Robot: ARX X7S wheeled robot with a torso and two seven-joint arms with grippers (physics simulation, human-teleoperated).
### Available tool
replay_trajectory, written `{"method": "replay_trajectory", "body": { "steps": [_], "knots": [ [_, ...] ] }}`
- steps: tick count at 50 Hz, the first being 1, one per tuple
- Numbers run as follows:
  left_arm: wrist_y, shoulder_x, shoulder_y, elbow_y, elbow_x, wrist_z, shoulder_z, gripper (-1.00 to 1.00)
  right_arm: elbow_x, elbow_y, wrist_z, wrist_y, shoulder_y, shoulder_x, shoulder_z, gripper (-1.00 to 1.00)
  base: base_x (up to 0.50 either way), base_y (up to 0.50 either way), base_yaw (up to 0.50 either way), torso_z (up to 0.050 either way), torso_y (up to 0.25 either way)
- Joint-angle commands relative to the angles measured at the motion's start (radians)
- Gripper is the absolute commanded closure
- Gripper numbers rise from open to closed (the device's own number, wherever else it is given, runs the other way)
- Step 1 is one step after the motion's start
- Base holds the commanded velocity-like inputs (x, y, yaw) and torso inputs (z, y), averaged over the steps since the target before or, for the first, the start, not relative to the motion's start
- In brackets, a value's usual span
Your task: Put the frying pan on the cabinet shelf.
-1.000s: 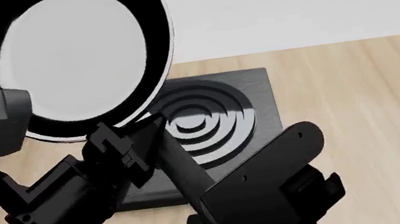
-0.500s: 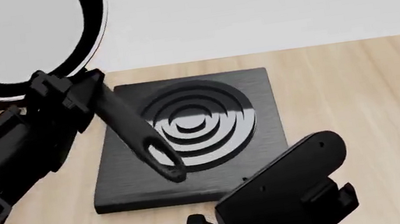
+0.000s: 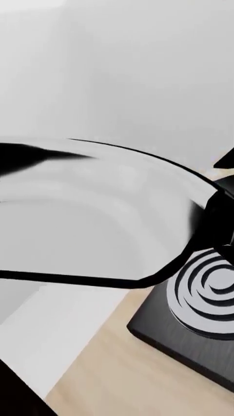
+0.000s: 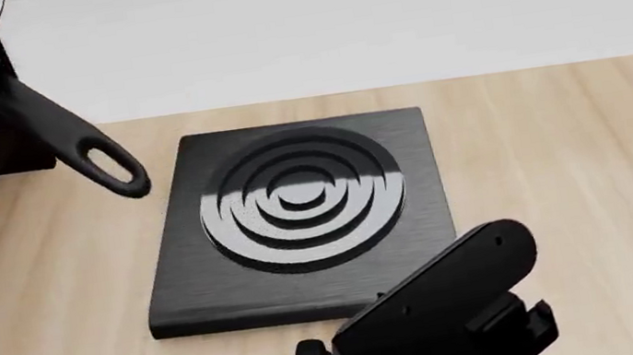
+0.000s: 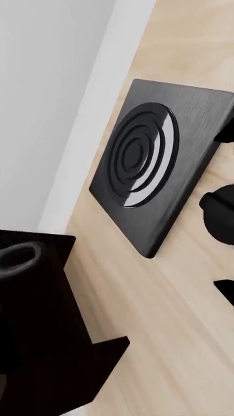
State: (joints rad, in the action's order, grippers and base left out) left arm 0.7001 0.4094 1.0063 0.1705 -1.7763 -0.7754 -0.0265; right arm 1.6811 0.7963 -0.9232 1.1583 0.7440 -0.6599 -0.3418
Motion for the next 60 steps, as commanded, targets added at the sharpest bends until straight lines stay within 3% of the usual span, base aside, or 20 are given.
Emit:
{"method": "replay_trajectory", "body": {
  "steps": [1,24,41,60],
  "knots": [
    [-0.028,0.05,0.078,0.11,-0.108,-0.026,0.045,1.0,-0.024,-0.001,0.016,-0.004,-0.015,0.004,-0.007,-1.0,0.0,0.0,0.0,0.0,0.0],
    [-0.073,0.099,-0.009,0.083,-0.263,-0.104,0.181,1.0,-0.059,-0.007,0.034,-0.008,-0.027,0.024,-0.036,-1.0,0.0,0.0,0.0,0.0,0.002],
    [-0.105,0.117,-0.045,0.149,-0.284,-0.062,0.231,1.0,-0.095,-0.014,0.052,-0.008,-0.039,0.039,-0.062,-1.0,0.0,0.0,0.0,0.001,0.002],
    [-0.153,0.128,-0.149,0.099,-0.306,-0.043,0.318,1.0,-0.145,-0.024,0.088,-0.017,-0.06,0.051,-0.083,-1.0,0.0,0.0,0.0,0.0,0.002]
  ]
}}
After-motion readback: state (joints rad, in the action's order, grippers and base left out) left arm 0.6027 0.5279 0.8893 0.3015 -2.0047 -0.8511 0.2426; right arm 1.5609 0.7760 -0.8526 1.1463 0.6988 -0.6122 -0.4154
